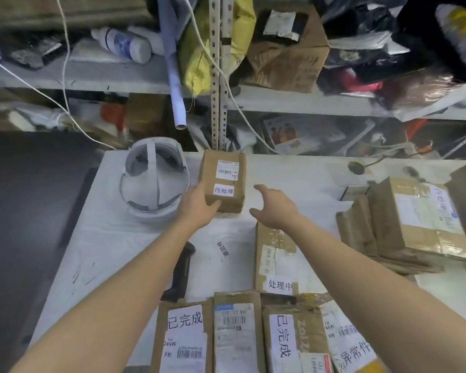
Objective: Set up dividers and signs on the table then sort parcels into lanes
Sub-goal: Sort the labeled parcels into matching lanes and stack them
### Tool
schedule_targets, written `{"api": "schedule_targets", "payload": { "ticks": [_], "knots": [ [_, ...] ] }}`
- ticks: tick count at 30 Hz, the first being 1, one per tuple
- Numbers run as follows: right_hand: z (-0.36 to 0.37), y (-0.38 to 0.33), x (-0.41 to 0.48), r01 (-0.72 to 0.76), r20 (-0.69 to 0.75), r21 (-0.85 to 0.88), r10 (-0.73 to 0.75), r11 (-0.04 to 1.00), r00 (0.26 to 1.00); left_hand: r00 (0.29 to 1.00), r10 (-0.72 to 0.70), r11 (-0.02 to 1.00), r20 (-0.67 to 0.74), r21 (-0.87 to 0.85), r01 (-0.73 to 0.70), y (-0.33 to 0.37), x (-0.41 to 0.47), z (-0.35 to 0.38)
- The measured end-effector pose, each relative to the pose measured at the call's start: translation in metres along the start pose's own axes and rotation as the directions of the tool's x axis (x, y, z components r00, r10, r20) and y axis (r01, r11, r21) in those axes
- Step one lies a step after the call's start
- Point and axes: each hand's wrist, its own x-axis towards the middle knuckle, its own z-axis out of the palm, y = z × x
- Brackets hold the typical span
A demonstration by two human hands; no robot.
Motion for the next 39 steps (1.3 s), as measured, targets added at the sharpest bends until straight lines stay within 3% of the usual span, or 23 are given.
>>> {"api": "schedule_targets", "payload": {
  "ticks": [3, 5, 8, 13, 22, 29, 39],
  "knots": [
    [0.013, -0.009, 0.023, -0.098, 0.02, 0.261, 0.096, 0.96, 0.995, 0.999, -0.019, 0.991, 0.029, -0.129, 0.023, -0.008, 0.018, 0.01],
    [0.02, -0.015, 0.038, -0.191, 0.069, 0.556, 0.184, 0.809, 0.981, 0.999, -0.039, 0.989, 0.011, -0.142, 0.04, -0.012, 0.028, 0.018],
    [0.034, -0.021, 0.058, -0.243, 0.115, 0.705, 0.23, 0.667, 0.966, 0.993, -0.121, 0.982, 0.007, -0.148, 0.12, -0.016, 0.042, 0.027],
    [0.051, -0.026, 0.074, -0.232, 0.066, 0.745, 0.277, 0.625, 0.959, 0.982, -0.174, 0.978, 0.068, -0.105, 0.181, -0.02, 0.057, 0.033],
    [0.043, -0.012, 0.068, -0.187, -0.063, 0.693, 0.318, 0.696, 0.946, 0.987, -0.14, 0.939, 0.081, -0.305, 0.158, -0.008, 0.055, 0.041],
    [0.007, -0.001, 0.043, -0.123, -0.139, 0.739, 0.329, 0.662, 0.934, 0.995, -0.079, 0.937, -0.058, -0.345, 0.054, 0.028, 0.037, 0.032],
    [-0.072, 0.069, -0.052, 0.002, -0.293, 0.748, 0.328, 0.664, 0.898, 0.976, 0.062, 0.941, -0.208, -0.315, -0.127, 0.149, -0.035, 0.038]
  ]
}}
